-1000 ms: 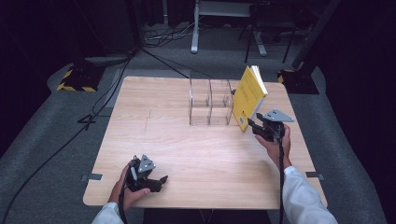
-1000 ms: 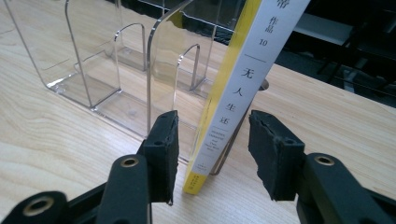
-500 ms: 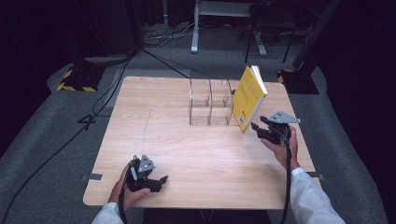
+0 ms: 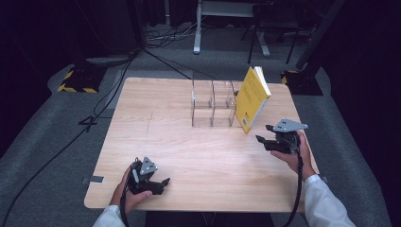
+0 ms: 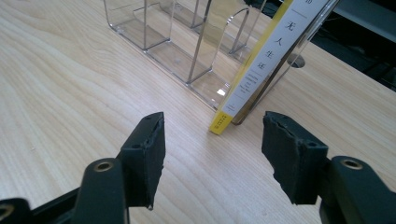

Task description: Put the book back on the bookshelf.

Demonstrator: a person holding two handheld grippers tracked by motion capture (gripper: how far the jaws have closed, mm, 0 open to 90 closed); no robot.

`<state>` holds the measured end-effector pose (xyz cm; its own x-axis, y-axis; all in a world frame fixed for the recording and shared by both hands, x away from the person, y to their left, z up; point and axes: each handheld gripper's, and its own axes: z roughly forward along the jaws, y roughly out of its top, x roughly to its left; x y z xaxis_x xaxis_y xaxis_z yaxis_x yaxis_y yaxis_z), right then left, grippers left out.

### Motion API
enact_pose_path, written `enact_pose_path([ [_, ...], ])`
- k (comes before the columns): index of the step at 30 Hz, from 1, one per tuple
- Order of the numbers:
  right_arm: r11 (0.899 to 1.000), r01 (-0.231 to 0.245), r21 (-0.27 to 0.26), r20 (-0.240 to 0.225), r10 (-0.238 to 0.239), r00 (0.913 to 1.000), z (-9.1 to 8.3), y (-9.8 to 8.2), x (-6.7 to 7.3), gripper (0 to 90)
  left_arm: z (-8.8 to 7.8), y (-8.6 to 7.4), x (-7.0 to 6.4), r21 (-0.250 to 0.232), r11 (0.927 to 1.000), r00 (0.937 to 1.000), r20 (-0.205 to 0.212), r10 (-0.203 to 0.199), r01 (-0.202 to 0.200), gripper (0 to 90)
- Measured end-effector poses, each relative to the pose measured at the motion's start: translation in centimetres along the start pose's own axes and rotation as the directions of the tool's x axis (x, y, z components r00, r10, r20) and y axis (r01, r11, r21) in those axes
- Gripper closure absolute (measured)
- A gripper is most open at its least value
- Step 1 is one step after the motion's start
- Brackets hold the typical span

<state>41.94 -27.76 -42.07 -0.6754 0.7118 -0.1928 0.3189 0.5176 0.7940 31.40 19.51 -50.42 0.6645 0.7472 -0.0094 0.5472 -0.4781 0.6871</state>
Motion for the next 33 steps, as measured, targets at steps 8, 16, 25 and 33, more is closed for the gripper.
enact_pose_path([
  [8, 0.997, 0.063, 0.034, -0.023, -0.063, 0.9978, -0.8, -0.8, 0.6, 36.5, 0.0, 0.0, 0.0, 0.000, 1.0000, 1.0000, 0.000, 0.000, 0.000, 15.5],
  [16, 0.994, 0.092, 0.053, -0.046, -0.089, 0.9949, -1.8, -2.0, 1.1, 34.1, 0.0, 0.0, 0.0, -0.005, 1.0000, 1.0000, -0.003, -0.001, 0.001, 15.5],
  [25, 0.986, 0.137, 0.097, -0.031, -0.135, 0.9904, -2.6, -4.4, 1.7, 32.7, 0.0, 0.0, 0.0, -0.004, 1.0000, 1.0000, -0.003, -0.001, 0.001, 15.5],
  [33, 0.985, 0.117, 0.126, -0.031, -0.114, 0.9930, -3.1, -6.9, 1.6, 31.6, 0.0, 0.0, 0.0, -0.005, 1.0000, 1.0000, -0.003, -0.001, 0.001, 15.5],
])
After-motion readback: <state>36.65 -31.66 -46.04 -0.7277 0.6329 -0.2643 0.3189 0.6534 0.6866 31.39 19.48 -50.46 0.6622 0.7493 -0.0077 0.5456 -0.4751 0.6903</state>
